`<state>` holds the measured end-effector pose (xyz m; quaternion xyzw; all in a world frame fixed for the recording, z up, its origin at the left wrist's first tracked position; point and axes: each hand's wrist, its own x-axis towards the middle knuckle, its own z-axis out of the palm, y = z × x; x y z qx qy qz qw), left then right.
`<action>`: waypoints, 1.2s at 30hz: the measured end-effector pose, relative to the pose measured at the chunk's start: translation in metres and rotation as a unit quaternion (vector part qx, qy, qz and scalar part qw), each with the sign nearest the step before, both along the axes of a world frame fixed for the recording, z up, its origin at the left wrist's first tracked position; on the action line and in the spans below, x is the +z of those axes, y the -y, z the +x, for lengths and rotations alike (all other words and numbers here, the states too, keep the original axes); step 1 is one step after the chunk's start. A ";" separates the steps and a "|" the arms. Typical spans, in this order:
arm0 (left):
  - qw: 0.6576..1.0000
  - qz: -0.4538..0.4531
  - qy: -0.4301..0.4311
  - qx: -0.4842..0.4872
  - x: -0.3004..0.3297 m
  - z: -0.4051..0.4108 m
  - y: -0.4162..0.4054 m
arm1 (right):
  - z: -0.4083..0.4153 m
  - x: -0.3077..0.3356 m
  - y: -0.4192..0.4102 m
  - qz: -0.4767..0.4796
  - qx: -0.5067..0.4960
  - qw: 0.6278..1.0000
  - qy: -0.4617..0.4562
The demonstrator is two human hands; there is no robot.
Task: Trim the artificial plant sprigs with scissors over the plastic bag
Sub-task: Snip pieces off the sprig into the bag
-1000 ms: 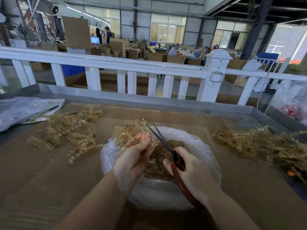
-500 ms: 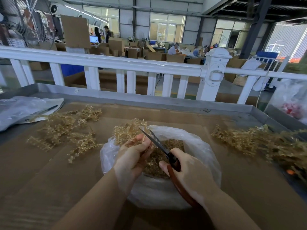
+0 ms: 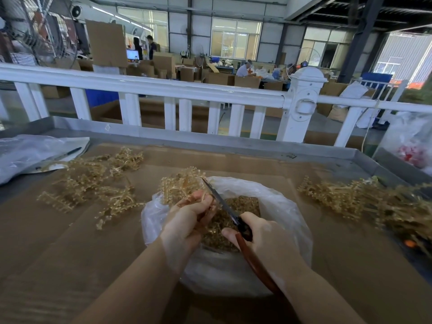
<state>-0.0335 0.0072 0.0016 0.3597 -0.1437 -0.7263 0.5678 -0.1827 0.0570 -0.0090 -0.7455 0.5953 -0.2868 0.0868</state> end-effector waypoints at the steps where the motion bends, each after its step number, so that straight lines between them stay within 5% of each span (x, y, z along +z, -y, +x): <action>1: 1.000 0.001 -0.001 -0.005 0.000 0.001 0.000 | 0.000 0.000 0.000 0.002 0.000 1.000 0.000; 24: 0.995 0.007 0.065 -0.074 -0.002 0.001 -0.002 | 0.004 0.002 -0.001 0.022 -0.005 1.000 0.004; 36: 0.994 -0.055 0.093 -0.037 -0.005 0.002 0.000 | -0.002 0.000 0.006 0.033 0.003 0.995 0.096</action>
